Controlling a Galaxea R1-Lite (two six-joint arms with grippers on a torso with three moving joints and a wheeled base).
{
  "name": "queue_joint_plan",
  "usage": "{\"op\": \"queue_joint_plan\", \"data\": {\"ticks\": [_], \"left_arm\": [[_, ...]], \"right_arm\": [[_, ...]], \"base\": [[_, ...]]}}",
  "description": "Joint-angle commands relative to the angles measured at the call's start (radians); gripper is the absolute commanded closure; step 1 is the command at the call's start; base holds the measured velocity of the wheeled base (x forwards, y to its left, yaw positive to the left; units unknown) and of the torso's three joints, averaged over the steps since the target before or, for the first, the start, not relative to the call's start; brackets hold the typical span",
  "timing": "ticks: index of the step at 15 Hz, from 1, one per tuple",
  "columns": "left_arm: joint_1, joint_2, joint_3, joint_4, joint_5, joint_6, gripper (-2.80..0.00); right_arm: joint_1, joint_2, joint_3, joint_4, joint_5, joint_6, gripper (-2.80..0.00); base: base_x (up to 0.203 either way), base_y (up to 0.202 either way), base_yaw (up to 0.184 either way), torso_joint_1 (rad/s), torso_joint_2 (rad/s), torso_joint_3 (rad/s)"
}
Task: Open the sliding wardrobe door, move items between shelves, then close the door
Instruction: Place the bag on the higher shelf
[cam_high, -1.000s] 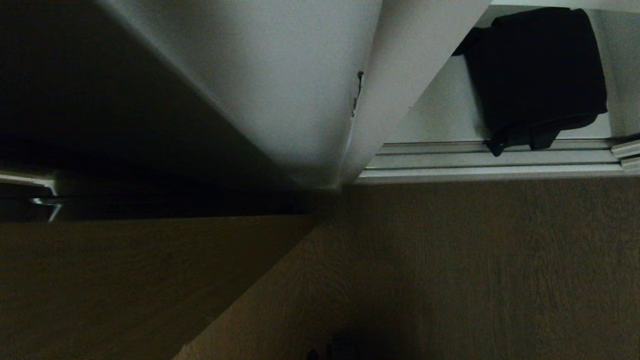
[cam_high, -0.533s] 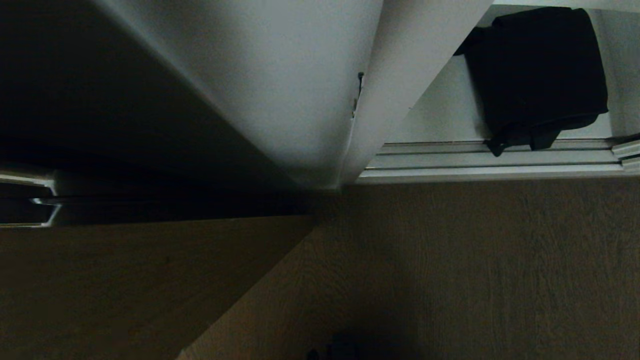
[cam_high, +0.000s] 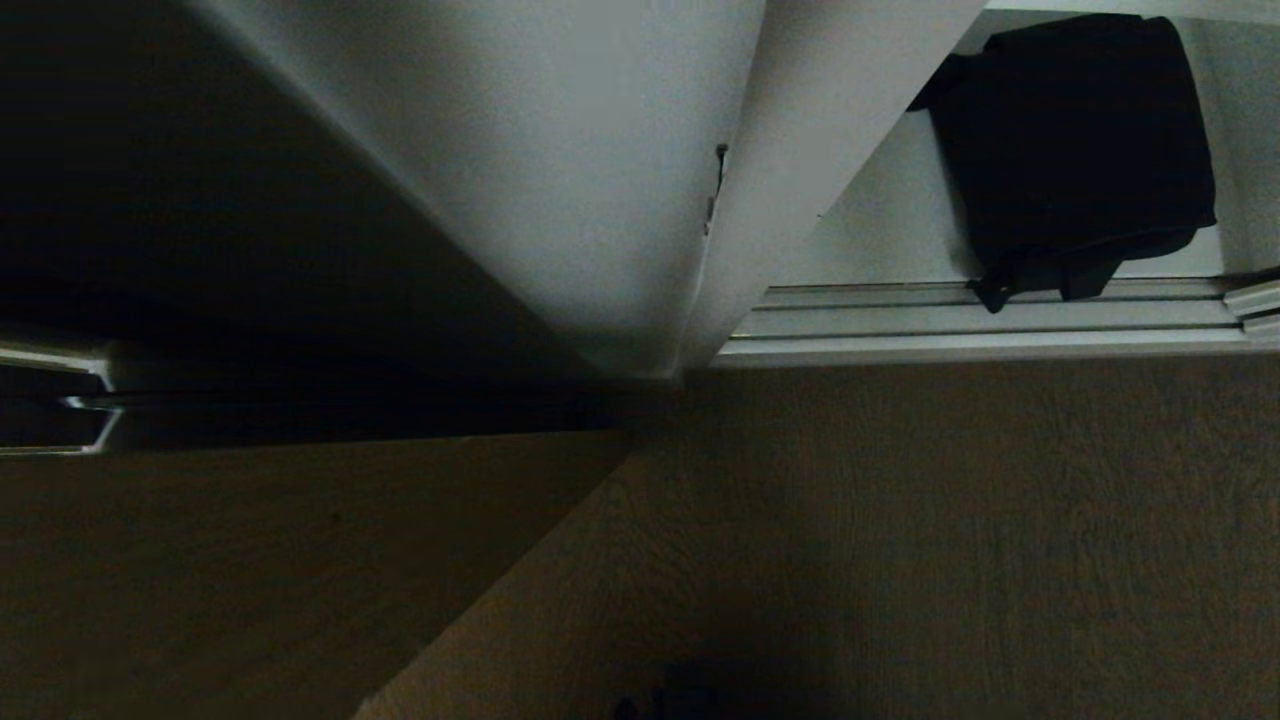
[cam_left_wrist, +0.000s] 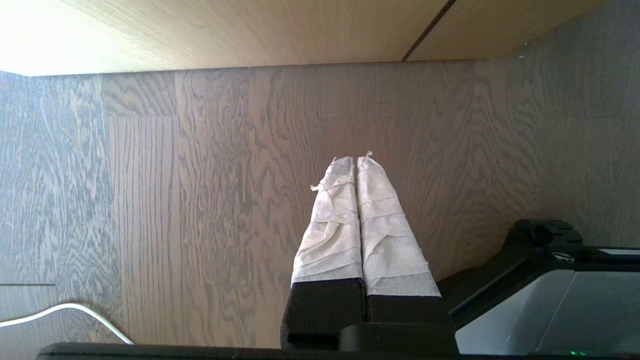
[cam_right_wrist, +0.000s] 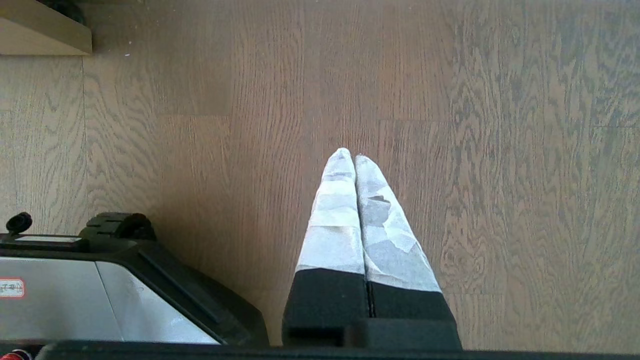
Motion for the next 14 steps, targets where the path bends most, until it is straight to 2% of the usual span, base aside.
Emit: {"op": "queue_joint_plan", "data": {"ticks": [1, 14], "left_arm": [[0.000, -0.001, 0.000, 0.000, 0.000, 0.000, 0.00], [0.000, -0.001, 0.000, 0.000, 0.000, 0.000, 0.00]], "right_arm": [[0.001, -0.003, 0.002, 0.000, 0.000, 0.000, 0.00], [0.001, -0.003, 0.002, 0.000, 0.000, 0.000, 0.00]], "base": [[0.000, 0.000, 0.000, 0.000, 0.00, 0.000], [0.000, 0.000, 0.000, 0.000, 0.00, 0.000]]}}
